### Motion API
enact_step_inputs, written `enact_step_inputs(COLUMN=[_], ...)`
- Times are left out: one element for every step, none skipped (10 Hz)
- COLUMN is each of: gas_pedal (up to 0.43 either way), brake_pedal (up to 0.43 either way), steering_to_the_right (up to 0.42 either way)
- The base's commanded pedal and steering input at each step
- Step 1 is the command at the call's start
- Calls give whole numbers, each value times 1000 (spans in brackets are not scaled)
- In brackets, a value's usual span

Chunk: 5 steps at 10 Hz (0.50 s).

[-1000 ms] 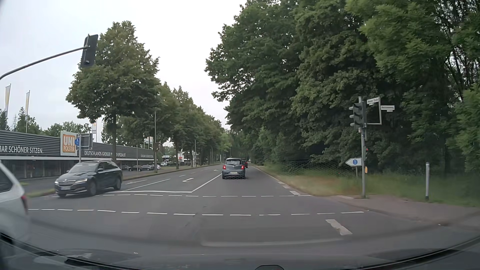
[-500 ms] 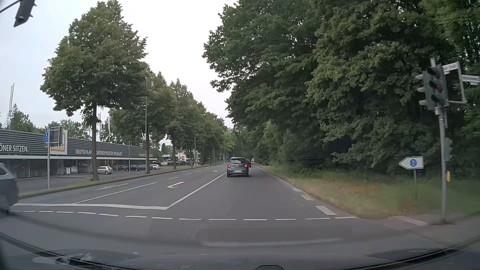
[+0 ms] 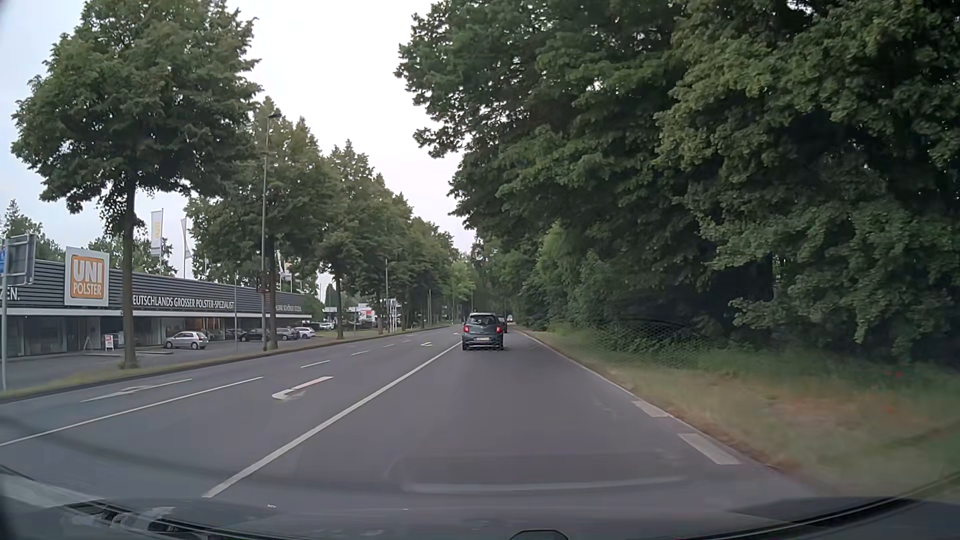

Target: Follow the waypoints while adhering to traffic rules and regulations

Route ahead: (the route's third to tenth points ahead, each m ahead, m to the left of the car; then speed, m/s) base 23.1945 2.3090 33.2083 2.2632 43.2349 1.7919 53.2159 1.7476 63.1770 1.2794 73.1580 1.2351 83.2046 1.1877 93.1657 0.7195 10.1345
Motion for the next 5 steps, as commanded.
enact_step_inputs(gas_pedal=[240, 240, 240, 240, 240], brake_pedal=[0, 0, 0, 0, 0], steering_to_the_right=[-5, -5, -5, -5, -5])
